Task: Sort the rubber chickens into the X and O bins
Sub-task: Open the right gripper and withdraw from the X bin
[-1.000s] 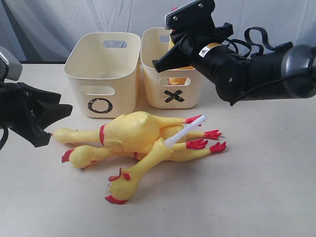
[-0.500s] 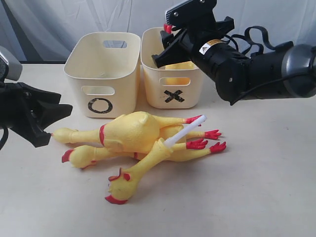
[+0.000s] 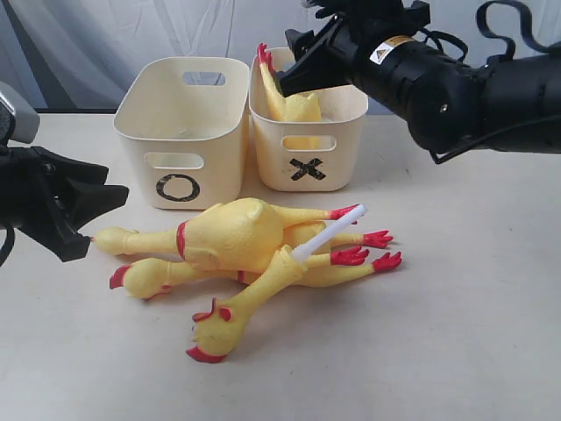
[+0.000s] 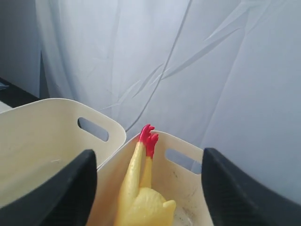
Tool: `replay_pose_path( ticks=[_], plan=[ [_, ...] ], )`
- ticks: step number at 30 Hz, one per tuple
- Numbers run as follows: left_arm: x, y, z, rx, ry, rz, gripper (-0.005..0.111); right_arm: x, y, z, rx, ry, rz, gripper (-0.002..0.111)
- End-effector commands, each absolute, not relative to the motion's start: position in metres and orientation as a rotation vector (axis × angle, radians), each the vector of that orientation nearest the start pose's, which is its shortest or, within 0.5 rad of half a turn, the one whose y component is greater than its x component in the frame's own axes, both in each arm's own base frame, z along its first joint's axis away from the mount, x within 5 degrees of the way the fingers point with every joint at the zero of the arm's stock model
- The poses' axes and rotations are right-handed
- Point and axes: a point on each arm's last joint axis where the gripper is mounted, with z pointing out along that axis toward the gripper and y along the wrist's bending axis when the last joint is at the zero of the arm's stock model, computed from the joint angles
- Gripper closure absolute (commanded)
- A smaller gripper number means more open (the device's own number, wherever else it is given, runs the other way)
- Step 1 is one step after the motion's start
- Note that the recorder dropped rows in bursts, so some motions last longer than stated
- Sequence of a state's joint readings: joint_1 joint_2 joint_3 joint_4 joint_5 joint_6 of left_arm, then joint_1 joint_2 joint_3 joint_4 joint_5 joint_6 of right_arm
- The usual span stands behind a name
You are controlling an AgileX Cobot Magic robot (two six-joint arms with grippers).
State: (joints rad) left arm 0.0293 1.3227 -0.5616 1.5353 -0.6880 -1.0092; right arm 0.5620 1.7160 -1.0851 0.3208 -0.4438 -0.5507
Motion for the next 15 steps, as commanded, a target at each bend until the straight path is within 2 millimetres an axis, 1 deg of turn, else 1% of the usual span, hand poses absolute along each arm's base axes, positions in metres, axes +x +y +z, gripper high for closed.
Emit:
replay_pose_path(
  ticks=[1,7,15],
  plan=[
    [0.237,-0.052,0.225,0.84,1.899,-0.438,0.067,0.329,0.196,0.294,-0.643,1.614,0.123,0.047],
    [0.237,-0.052,0.225,0.84,1.899,-0.438,0.067,0.307,0.191,0.305,-0.808,1.724,0.145,0.047],
    [0.237,-0.052,0.225,0.843,1.899,-0.438,0.067,0.276,0.179,0.327,-0.913,1.806,0.201,0.047]
  ],
)
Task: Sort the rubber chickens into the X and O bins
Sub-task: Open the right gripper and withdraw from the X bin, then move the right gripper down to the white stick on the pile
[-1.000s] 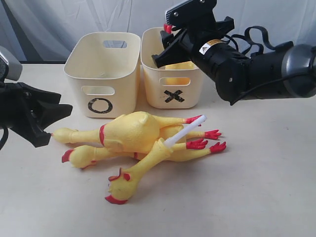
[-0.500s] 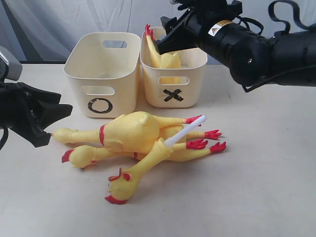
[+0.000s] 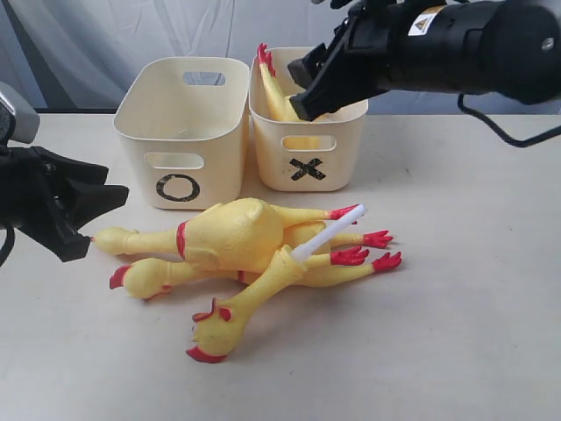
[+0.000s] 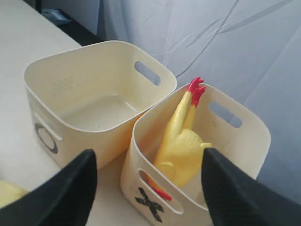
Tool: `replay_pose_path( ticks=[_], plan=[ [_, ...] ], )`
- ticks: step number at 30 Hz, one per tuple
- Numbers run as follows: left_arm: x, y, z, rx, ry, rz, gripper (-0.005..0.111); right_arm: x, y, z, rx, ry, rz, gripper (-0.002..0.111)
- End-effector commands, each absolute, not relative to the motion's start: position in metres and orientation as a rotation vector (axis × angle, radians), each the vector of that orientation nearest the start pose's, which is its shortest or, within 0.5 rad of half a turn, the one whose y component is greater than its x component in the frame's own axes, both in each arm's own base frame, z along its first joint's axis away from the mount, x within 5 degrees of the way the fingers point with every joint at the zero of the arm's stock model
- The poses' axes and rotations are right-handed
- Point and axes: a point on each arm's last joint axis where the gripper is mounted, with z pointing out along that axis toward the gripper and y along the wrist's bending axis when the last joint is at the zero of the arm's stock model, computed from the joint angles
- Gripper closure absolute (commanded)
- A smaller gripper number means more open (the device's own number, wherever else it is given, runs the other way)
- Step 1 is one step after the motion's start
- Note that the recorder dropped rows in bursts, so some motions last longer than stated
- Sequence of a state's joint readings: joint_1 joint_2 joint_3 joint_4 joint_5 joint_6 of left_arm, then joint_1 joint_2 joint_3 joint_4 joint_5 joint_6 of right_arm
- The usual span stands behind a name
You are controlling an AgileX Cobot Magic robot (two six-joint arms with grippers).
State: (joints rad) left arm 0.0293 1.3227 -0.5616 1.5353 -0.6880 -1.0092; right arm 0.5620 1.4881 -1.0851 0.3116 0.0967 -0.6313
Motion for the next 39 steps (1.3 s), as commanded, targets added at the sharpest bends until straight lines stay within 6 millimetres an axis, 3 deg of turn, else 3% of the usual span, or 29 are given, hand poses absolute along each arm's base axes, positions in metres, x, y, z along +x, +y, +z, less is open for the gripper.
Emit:
replay_pose_path(
  ticks=[1,10,18,23,27,33,37,39],
  plan=[
    [0.237,-0.052,0.225,0.843,1.899,-0.438,0.067,0.271,0.177,0.33,-0.928,1.818,0.209,0.047],
    [0.237,-0.052,0.225,0.843,1.899,-0.438,0.067,0.241,0.165,0.339,-1.077,1.924,0.237,0.047],
    [0.237,-0.052,0.225,0.84,1.899,-0.438,0.067,0.225,0.156,0.328,-1.281,2.063,0.194,0.047],
    [0.237,-0.052,0.225,0.84,1.899,-0.438,0.067,0.218,0.157,0.325,-1.311,2.122,0.263,0.061],
    [0.237,-0.052,0.225,0.84,1.899,-0.438,0.067,0.212,0.163,0.326,-1.256,2.162,0.412,0.077],
    [0.237,-0.052,0.225,0.84,1.899,-0.438,0.067,0.204,0.172,0.329,-0.984,2.33,0.714,0.092],
    [0.237,-0.052,0.225,0.84,1.899,-0.438,0.067,0.203,0.171,0.329,-0.747,2.475,0.794,0.108],
    [0.237,-0.052,0.225,0.84,1.899,-0.438,0.067,0.202,0.17,0.326,-0.699,2.507,0.802,0.109]
  ],
)
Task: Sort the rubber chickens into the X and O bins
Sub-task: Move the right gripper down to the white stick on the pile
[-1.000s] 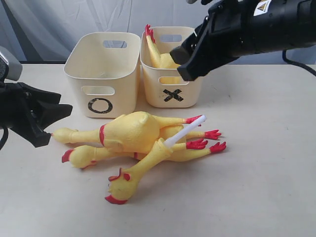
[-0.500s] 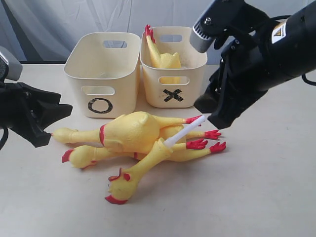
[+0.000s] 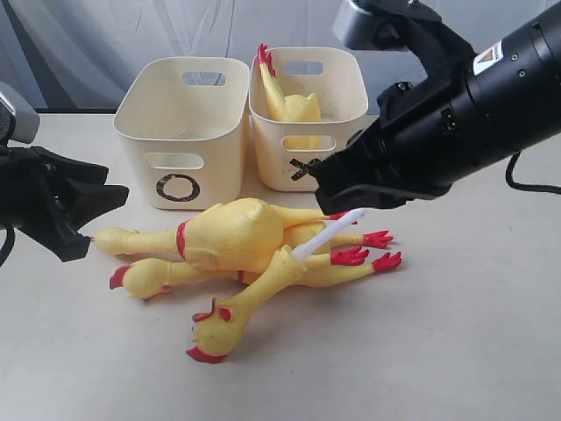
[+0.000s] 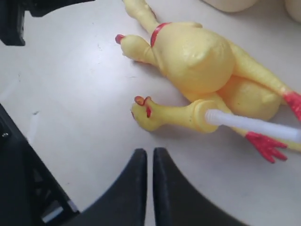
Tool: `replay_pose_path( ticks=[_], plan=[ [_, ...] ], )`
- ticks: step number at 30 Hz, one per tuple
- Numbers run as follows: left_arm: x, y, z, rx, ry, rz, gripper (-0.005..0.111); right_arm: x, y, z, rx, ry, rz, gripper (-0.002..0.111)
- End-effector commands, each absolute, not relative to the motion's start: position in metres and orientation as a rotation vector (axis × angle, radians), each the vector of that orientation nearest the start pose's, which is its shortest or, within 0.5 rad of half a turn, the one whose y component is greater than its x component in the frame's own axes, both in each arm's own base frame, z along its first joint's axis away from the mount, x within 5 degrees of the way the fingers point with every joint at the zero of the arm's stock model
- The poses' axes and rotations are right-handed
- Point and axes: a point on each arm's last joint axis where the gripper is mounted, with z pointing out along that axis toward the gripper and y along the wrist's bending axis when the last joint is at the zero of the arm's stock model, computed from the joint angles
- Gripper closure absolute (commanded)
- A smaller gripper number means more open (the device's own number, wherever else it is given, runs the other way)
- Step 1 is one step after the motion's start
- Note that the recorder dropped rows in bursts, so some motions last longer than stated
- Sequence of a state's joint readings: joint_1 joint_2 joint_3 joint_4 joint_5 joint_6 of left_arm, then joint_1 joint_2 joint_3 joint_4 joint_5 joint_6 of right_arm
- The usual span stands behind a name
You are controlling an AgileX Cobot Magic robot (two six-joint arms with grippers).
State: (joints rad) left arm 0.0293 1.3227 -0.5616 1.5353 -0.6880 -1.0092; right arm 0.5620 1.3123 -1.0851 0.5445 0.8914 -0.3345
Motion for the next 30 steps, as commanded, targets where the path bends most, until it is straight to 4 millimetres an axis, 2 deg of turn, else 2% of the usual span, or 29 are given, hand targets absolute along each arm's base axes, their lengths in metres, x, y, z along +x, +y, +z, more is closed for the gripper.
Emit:
replay_pose_path(
  ticks=[1,6,9,14,20,26,30],
  plan=[
    [0.237,-0.052,0.225,0.84,1.899,-0.438,0.067,0.201,0.17,0.323,-0.688,2.527,0.806,0.109],
    [0.237,-0.052,0.226,0.84,1.897,-0.446,0.067,0.196,0.167,0.301,-0.64,2.605,0.815,0.109],
    [0.237,-0.052,0.226,0.84,1.897,-0.446,0.067,0.193,0.165,0.285,-0.54,2.604,0.847,0.109],
    [0.237,-0.052,0.225,0.842,1.897,-0.445,0.067,0.188,0.158,0.261,-0.206,2.52,0.946,0.109],
    [0.237,-0.051,0.225,0.842,1.901,-0.438,0.067,0.187,0.141,0.231,0.071,2.447,0.876,0.109],
    [0.237,-0.051,0.225,0.842,1.901,-0.438,0.067,0.193,0.136,0.229,0.161,2.373,0.837,0.109],
    [0.237,-0.051,0.225,0.842,1.901,-0.438,0.067,0.195,0.135,0.23,0.161,2.357,0.823,0.109]
  ],
)
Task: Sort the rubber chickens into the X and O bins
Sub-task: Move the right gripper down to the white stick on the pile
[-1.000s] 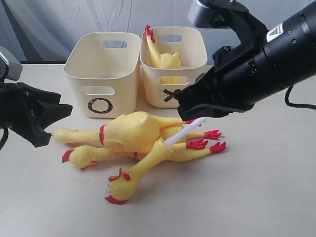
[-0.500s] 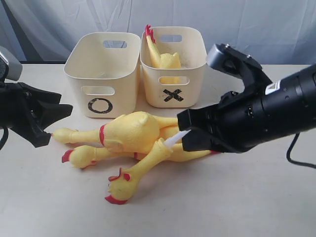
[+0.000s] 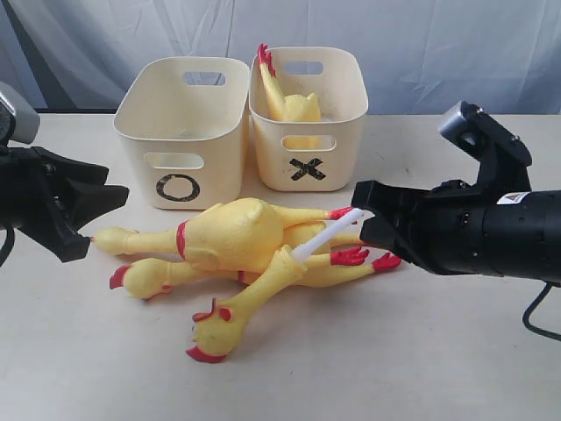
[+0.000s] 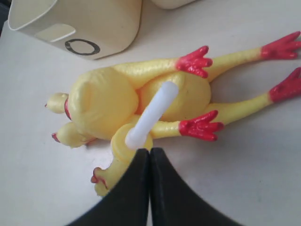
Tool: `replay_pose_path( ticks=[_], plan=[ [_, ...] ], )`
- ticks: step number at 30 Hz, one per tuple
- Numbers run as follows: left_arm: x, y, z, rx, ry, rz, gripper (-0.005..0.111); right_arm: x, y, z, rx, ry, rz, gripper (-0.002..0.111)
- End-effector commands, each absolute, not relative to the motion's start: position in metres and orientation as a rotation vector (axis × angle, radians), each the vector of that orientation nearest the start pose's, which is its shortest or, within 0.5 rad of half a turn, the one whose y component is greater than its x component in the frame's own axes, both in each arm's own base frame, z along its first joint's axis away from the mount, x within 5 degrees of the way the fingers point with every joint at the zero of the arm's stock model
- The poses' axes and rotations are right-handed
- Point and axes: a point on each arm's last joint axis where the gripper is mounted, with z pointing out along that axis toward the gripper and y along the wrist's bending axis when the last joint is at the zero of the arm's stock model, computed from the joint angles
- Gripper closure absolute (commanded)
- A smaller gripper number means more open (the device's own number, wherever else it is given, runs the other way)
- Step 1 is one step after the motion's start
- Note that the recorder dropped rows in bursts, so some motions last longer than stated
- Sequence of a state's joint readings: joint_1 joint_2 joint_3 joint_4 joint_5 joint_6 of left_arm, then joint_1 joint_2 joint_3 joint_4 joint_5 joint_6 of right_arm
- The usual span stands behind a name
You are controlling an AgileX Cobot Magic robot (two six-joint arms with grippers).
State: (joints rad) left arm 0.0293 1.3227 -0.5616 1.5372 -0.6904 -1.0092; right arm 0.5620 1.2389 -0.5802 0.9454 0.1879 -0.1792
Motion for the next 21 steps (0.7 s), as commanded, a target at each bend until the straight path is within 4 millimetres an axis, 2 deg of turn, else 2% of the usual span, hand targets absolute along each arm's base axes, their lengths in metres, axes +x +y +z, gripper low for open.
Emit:
replay_pose_path(
  ticks=[1,4,7,10,11,14,21],
  plan=[
    [0.2368,-0.0515,0.2251,0.842,1.901,-0.438,0.067,0.1948,0.1351,0.2302,0.157,2.355,0.82,0.109],
    [0.2368,-0.0515,0.2251,0.842,1.901,-0.438,0.067,0.1955,0.1347,0.2305,0.162,2.347,0.815,0.109],
    [0.2368,-0.0515,0.2251,0.842,1.901,-0.438,0.067,0.1962,0.1343,0.2309,0.166,2.339,0.811,0.096],
    [0.2374,-0.051,0.2252,0.832,1.904,-0.433,0.067,0.1967,0.134,0.2312,0.169,2.333,0.807,0.072],
    [0.2374,-0.051,0.2252,0.832,1.904,-0.433,0.067,0.1971,0.1338,0.2314,0.174,2.329,0.806,0.06],
    [0.2374,-0.051,0.2252,0.832,1.904,-0.433,0.067,0.1997,0.1323,0.2324,0.19,2.3,0.789,0.043],
    [0.2374,-0.0509,0.2253,0.829,1.904,-0.433,0.067,0.2041,0.1311,0.2312,0.224,2.275,0.766,0.048]
  ],
)
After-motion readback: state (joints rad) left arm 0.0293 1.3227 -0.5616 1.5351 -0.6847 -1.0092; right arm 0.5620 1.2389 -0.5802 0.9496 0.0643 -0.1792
